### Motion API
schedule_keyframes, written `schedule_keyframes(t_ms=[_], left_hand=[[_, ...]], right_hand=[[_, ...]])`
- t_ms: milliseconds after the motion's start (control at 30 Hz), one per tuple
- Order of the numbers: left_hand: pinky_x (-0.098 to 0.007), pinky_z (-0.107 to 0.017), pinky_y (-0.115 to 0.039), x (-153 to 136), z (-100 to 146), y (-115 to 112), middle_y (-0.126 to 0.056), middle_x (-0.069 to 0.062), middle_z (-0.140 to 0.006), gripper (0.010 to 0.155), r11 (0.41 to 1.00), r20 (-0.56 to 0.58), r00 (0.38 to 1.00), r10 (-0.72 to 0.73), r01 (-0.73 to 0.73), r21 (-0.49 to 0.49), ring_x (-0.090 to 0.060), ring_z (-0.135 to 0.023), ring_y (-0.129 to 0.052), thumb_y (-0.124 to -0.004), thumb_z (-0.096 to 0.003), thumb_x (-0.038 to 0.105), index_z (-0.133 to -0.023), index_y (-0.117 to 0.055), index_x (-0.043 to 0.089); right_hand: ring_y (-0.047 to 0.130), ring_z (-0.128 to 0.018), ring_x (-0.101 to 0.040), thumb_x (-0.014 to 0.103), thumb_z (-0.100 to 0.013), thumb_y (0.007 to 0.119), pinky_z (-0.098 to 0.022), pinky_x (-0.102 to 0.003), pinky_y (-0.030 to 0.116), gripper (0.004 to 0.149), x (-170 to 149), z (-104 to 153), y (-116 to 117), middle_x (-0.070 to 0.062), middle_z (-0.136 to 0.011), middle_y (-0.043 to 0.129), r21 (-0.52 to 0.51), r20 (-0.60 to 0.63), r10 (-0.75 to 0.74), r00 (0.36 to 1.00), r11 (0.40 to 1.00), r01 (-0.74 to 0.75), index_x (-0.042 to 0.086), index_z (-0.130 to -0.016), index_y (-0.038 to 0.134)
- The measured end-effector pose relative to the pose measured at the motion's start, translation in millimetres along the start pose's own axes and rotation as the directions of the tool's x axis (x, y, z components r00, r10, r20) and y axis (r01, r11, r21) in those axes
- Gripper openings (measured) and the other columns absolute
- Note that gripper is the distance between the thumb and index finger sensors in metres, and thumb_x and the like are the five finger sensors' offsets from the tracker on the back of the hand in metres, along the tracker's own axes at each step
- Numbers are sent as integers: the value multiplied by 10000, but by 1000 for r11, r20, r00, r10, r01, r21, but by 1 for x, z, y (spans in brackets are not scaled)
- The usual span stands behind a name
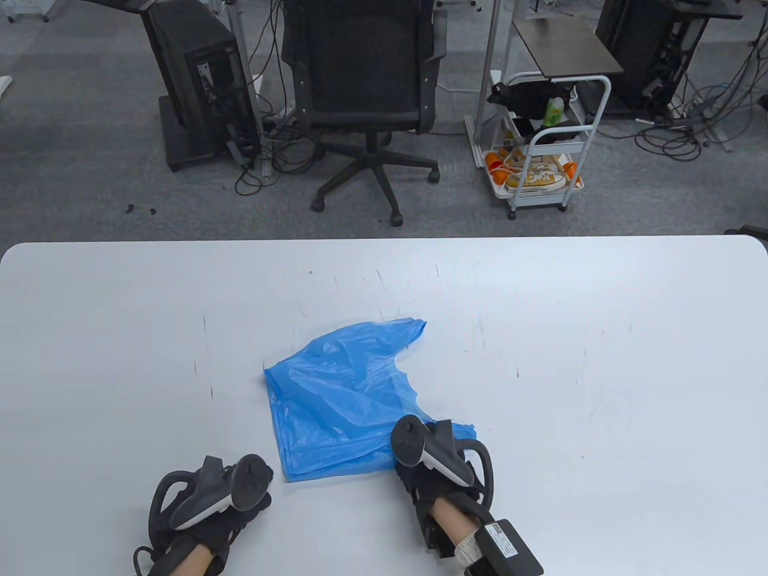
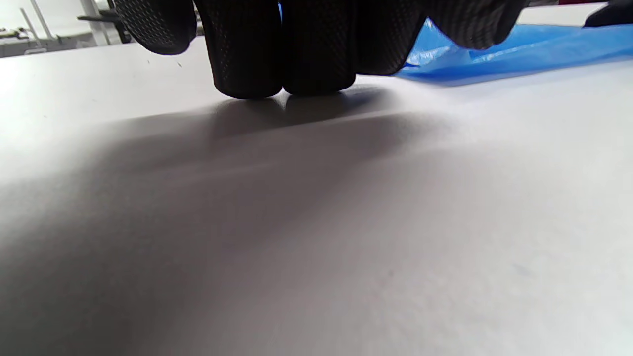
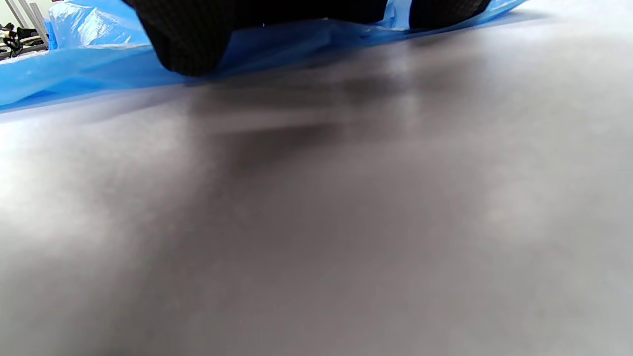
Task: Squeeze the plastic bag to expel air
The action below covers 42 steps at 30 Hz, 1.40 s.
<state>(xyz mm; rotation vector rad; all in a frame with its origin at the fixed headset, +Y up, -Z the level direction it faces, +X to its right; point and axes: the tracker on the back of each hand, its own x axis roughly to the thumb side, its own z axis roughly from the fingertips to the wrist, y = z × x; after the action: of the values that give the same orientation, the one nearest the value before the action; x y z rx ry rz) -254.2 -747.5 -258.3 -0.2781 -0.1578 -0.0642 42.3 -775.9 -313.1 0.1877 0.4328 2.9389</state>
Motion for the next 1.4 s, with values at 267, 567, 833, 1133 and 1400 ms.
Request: schedule_keyframes(t_ms=[267, 567, 833, 1133, 1400], left_hand=[[-611, -786, -503, 26, -7, -9, -542, 101, -1207, 641, 997, 148, 986, 75, -75, -11, -271, -1137, -549, -667, -466, 545, -1077, -526, 411], [-604, -777, -518, 31, -9, -14, -558, 134, -1181, 595, 995, 121, 993, -14, 25, -92, -251, -1128, -569, -649, -471, 553, -1049, -586, 427], [-603, -772, -533, 40, -5, -12, -614, 111, -1153, 585, 995, 146, 989, -38, 50, -83, -237, -1111, -613, -652, -469, 551, -1036, -626, 409], [-609, -773, -532, 29, -2, 13, -726, 65, -1134, 599, 987, 108, 989, 103, -115, 115, -261, -1098, -648, -648, -473, 548, -1045, -652, 370], [-648, -798, -379, 32, -42, -7, -366, 30, -1241, 740, 998, 50, 999, 16, -13, -64, -272, -1170, -355, -644, -471, 558, -1119, -358, 344]], right_hand=[[429, -1035, -334, 352, -494, 720, -675, -624, 509, 570, 2, 0, -2, -39, -1153, 489, 19, 29, -47, 998, 999, 46, 260, -1041, 591], [419, -1037, -294, 398, -506, 672, -689, -582, 479, 560, -30, -4, -11, -20, -1144, 516, 21, -72, -179, 981, 983, 181, 247, -1041, 607], [415, -1042, -280, 402, -507, 677, -689, -598, 476, 554, -46, -5, -13, -1, -1142, 511, -11, -145, -159, 977, 987, 159, 264, -1039, 610], [410, -1048, -303, 389, -487, 727, -694, -621, 483, 592, -39, -6, -11, -17, -1149, 484, -2, -103, -70, 992, 997, 71, 281, -1047, 566], [426, -1046, -308, 388, -483, 738, -686, -652, 462, 574, -40, -8, -16, -22, -1142, 516, 4, -100, -109, 989, 994, 110, 269, -1032, 618]])
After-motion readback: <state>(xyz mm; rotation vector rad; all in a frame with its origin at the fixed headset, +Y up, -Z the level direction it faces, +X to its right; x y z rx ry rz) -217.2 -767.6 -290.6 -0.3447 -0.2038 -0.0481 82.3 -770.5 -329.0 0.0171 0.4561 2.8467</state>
